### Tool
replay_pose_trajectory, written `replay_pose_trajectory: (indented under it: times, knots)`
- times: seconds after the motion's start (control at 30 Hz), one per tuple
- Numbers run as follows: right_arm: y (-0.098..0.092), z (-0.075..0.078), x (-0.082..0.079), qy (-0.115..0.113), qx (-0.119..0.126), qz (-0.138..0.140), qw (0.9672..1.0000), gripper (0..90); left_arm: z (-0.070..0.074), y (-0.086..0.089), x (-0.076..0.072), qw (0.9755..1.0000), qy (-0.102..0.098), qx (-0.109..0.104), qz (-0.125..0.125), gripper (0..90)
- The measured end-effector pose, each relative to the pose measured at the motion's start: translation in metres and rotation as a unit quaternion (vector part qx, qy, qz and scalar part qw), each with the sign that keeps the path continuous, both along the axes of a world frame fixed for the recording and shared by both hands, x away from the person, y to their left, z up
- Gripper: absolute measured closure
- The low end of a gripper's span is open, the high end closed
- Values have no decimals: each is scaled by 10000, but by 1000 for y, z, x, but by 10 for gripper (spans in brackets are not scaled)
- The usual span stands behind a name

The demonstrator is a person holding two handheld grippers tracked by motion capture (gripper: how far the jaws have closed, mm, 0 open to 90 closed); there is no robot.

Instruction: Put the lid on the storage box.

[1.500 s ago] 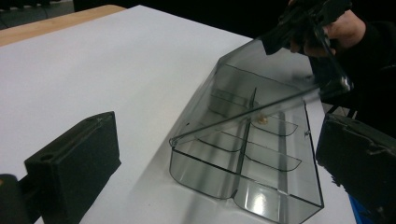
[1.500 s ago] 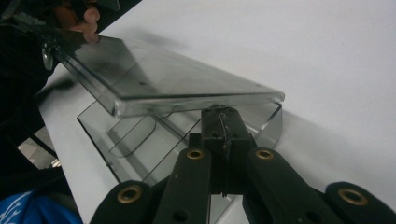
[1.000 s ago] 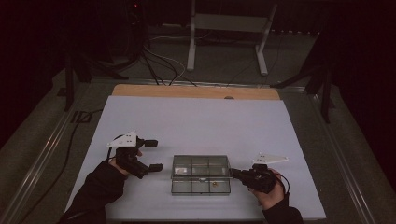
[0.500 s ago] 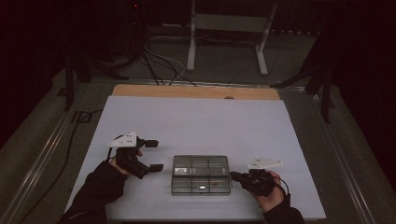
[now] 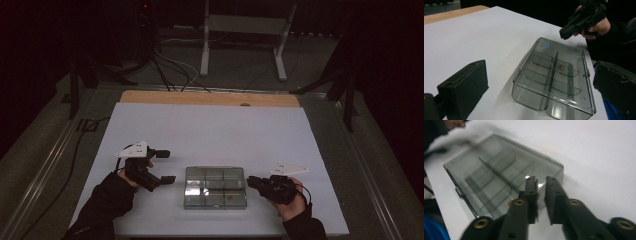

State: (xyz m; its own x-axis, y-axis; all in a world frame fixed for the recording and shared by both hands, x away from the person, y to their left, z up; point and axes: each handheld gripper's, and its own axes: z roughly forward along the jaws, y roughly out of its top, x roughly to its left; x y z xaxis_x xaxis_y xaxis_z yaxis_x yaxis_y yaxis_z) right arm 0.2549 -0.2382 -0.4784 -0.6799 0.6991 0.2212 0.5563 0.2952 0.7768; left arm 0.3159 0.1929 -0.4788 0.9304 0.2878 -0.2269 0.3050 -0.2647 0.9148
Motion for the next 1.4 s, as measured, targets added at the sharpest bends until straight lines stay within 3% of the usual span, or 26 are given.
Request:
replay_pose_trajectory:
  times: [0.2, 0.37, 0.5, 0.53, 0.6, 0.83, 1.27, 1.4]
  knots:
    - [-2, 3, 6, -104, 355, 160, 9992, 503, -1, -1, 1, 10000, 9, 7, 29, 14]
    - [-4, 7, 6, -204, 658, 250, 9973, 207, 0, 0, 0, 10000, 1, 17, 39, 14]
    - [-11, 9, 7, -121, 998, 562, 9934, 57, 2, 0, 0, 10000, -31, -20, 52, 14]
    - [-12, 8, 7, -97, 952, 606, 9936, 22, 2, 0, -1, 10000, -42, -18, 36, 14]
    - [-14, 8, 7, -104, 920, 657, 9935, 14, 1, 1, -1, 10000, -50, 4, 22, 14]
    - [-30, 0, 5, -228, 632, 292, 9973, 0, 0, 1, -4, 10000, -61, 49, -15, 14]
    - [-55, -2, -4, -342, 729, 48, 9967, 0, -2, -1, -3, 10000, -22, 49, -36, 14]
    - [-55, -4, -4, -363, 649, 43, 9972, 0, -2, -1, -3, 10000, -26, 33, -34, 14]
